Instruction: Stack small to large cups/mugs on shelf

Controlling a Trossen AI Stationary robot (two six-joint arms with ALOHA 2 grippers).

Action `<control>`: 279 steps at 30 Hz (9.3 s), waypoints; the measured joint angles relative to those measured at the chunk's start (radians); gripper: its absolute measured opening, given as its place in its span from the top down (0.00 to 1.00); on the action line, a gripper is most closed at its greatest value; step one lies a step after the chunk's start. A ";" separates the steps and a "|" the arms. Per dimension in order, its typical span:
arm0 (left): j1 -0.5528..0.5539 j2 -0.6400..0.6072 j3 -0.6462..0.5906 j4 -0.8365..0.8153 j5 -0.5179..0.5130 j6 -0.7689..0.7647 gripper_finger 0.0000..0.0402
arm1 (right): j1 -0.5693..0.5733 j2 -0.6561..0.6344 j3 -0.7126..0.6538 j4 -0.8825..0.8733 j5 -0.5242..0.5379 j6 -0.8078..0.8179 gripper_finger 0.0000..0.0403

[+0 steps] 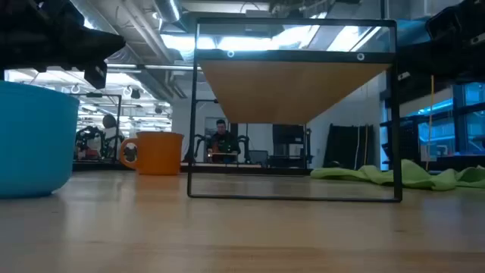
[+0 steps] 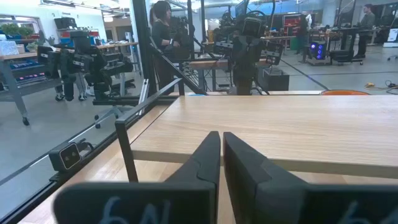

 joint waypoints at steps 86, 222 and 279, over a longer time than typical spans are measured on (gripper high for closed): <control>0.000 0.000 0.000 0.000 0.000 0.000 0.96 | 0.000 -0.002 0.068 0.602 0.155 0.653 0.94; 0.000 0.000 0.000 0.000 0.000 0.000 0.96 | 1.065 1.493 1.167 -1.227 0.498 1.233 0.58; 0.000 0.000 0.000 0.003 0.000 0.000 0.96 | -0.276 1.807 2.232 -1.668 0.426 0.373 0.97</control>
